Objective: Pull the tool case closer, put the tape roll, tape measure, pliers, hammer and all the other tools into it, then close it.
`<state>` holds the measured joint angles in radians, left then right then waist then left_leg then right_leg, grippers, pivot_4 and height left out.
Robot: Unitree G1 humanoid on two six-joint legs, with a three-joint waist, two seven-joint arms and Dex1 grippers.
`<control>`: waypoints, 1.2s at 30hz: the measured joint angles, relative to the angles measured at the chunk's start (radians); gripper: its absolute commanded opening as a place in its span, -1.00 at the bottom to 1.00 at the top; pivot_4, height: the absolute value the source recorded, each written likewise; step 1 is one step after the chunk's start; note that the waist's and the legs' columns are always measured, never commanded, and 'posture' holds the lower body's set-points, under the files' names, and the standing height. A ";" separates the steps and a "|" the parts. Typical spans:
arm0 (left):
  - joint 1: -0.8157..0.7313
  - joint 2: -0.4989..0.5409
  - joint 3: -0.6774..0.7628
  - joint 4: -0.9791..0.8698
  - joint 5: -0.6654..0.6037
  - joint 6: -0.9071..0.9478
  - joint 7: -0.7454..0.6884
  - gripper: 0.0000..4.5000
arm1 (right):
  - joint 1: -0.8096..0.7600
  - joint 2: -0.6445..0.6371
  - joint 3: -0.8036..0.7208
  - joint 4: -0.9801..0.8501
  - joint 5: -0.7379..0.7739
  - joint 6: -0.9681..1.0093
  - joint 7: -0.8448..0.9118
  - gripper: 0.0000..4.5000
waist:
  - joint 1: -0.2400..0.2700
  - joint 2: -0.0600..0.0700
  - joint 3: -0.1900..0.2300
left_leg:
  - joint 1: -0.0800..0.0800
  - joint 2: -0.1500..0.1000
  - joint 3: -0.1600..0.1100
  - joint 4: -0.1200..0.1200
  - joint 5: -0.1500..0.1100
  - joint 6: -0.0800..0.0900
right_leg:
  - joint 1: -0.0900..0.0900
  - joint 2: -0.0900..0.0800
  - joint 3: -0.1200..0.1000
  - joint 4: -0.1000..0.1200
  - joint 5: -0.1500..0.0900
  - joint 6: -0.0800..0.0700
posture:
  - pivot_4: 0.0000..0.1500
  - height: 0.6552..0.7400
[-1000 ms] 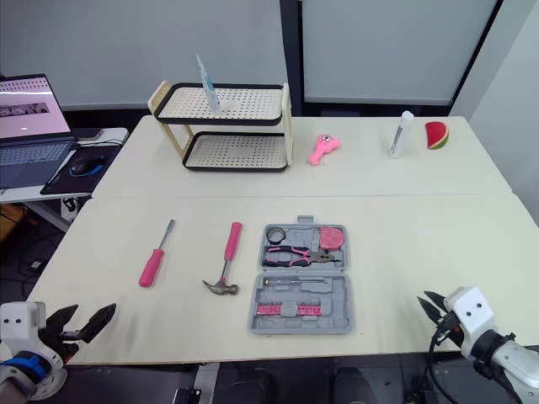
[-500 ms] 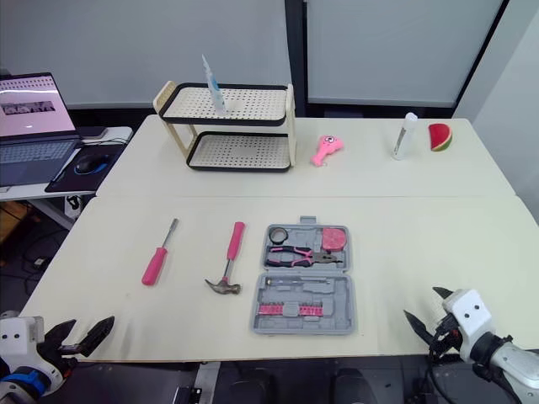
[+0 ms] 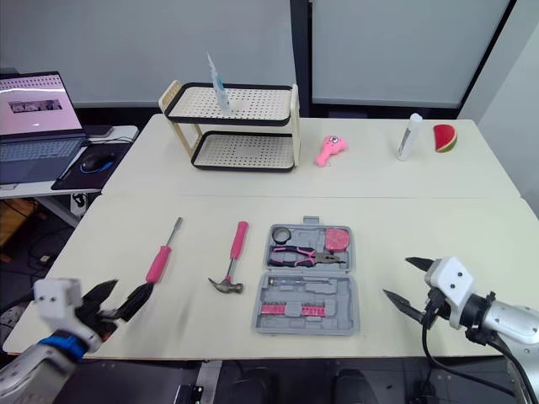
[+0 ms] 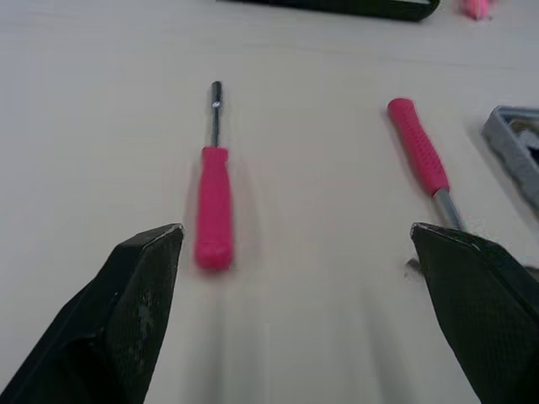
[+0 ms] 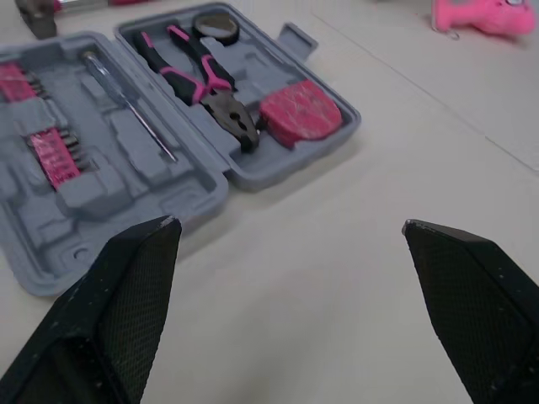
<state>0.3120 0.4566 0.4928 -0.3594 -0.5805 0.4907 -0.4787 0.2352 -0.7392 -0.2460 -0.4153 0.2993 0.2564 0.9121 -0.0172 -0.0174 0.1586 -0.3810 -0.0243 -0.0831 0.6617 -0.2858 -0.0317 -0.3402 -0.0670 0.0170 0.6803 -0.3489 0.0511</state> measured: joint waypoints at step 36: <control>-0.465 -0.234 -0.443 0.134 0.290 0.457 0.453 -0.68 | -0.343 -0.108 0.235 -0.150 0.169 0.307 0.070 1.00 | 0.016 -0.002 0.001 | 0.000 0.000 0.000 0.001 0.000 0.000 | 0.000 0.006 -0.001 0.000 0.000 0.000 | 1.00 0.90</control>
<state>-0.1526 0.2223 0.0496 -0.2254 -0.2901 0.9474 -0.0261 -0.1082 -0.8474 -0.0113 -0.5657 0.4678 0.5630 0.9819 -0.0016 -0.0192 0.1597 -0.3815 -0.0245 -0.0831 0.6629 -0.2855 -0.0321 -0.3405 -0.0614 0.0159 0.6802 -0.3488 0.0513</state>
